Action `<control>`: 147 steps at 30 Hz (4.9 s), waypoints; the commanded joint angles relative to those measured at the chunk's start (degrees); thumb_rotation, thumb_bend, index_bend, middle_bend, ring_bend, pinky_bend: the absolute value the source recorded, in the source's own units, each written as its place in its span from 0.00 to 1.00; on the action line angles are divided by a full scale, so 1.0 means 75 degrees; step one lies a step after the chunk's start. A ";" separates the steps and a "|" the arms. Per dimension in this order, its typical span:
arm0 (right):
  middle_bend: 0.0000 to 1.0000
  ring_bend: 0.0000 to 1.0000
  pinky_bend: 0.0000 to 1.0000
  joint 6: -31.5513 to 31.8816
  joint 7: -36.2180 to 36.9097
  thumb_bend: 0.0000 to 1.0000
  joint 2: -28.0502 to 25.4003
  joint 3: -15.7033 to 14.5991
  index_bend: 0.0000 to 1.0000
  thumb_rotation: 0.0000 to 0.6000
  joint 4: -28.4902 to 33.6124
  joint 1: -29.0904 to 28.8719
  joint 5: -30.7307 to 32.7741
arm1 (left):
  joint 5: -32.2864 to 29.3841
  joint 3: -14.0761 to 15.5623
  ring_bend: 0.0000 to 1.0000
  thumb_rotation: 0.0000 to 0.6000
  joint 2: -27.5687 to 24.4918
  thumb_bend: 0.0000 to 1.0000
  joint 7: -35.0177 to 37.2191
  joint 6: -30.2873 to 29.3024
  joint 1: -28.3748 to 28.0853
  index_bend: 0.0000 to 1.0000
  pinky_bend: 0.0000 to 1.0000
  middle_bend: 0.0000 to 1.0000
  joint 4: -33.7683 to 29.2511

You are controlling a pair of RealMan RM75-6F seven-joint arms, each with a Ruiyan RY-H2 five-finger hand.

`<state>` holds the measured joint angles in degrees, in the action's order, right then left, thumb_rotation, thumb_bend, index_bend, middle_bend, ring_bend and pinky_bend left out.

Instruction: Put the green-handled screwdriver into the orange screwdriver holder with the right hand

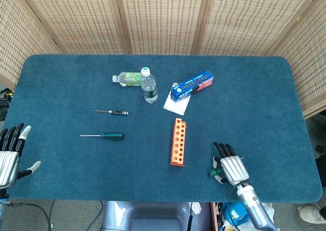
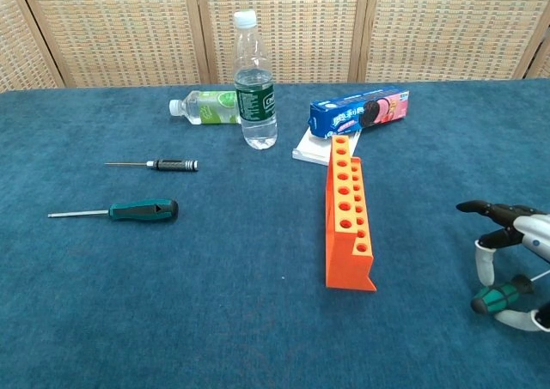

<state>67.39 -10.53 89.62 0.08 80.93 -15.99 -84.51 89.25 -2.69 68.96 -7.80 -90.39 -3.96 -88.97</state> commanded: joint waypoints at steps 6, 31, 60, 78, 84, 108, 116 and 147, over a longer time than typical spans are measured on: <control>0.01 0.00 0.00 0.0206 0.0085 0.22 -0.0302 0.0173 0.64 1.00 0.0552 -0.0074 -0.0085 | 0.0005 0.0002 0.00 1.00 -0.0009 0.00 0.0018 0.0000 0.0000 0.00 0.00 0.00 -0.0008; 0.01 0.00 0.00 0.0176 0.1184 0.22 -0.1890 0.1892 0.64 1.00 0.4556 -0.0361 0.2193 | 0.0008 0.0000 0.00 1.00 -0.0026 0.00 0.0083 -0.0004 0.0003 0.00 0.00 0.00 -0.0011; 0.01 0.00 0.00 -0.1047 0.5085 0.22 -0.2529 0.3499 0.64 1.00 0.5720 -0.0710 0.4544 | -0.0029 -0.0044 0.00 1.00 -0.0027 0.00 0.0201 -0.0031 0.0001 0.00 0.00 0.00 0.0036; 0.02 0.00 0.00 -0.0892 0.5601 0.22 -0.1803 0.3593 0.64 1.00 0.5760 -0.0980 0.4958 | -0.0039 -0.0060 0.00 1.00 -0.0045 0.00 0.0256 -0.0054 0.0007 0.00 0.00 0.00 0.0037; 0.02 0.00 0.00 -0.0845 0.5429 0.22 -0.1550 0.3606 0.64 1.00 0.5678 -0.1187 0.5058 | -0.0061 -0.0064 0.00 1.00 -0.0046 0.00 0.0269 -0.0029 0.0000 0.00 0.00 0.00 0.0042; 0.02 0.00 0.00 -0.0724 0.4587 0.22 -0.0640 0.3973 0.65 1.00 0.5081 -0.2199 0.6105 | -0.0212 -0.0073 0.00 1.00 -0.0010 0.00 0.0328 0.0176 -0.0057 0.00 0.00 0.00 0.0132; 0.03 0.00 0.00 -0.0899 0.4700 0.22 -0.0658 0.4103 0.65 1.00 0.4879 -0.2228 0.6208 | -0.0255 -0.0068 0.00 1.00 0.0043 0.00 0.0271 0.0270 -0.0097 0.00 0.00 0.00 0.0184; 0.03 0.00 0.00 -0.1190 0.4988 0.22 -0.0593 0.3910 0.65 1.00 0.4640 -0.2038 0.6060 | -0.0221 -0.0039 0.00 1.00 0.0052 0.00 0.0264 0.0241 -0.0101 0.00 0.00 0.00 0.0186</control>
<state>58.51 26.84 85.14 29.43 115.77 -31.27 -39.08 87.59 -2.99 69.36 -5.82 -88.57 -4.73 -87.58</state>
